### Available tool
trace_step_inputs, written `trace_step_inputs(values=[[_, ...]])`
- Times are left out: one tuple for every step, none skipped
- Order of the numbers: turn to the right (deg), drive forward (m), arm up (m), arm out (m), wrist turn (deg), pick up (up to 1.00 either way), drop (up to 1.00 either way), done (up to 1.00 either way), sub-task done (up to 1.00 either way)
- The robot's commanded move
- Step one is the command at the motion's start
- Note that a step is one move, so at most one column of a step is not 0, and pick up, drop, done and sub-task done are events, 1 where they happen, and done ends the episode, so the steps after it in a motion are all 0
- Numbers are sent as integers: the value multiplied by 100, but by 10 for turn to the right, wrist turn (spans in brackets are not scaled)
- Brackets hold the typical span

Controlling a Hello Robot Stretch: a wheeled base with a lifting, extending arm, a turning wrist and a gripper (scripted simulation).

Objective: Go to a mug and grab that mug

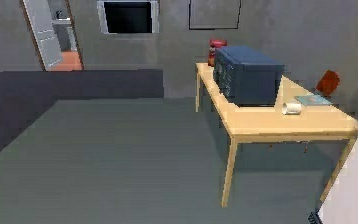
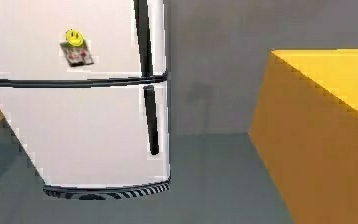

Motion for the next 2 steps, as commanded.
trace_step_inputs(values=[[330, 0, 0, 0, 0, 0, 0, 0, 0], [0, 60, 0, 0, 0, 0, 0, 0, 0]])
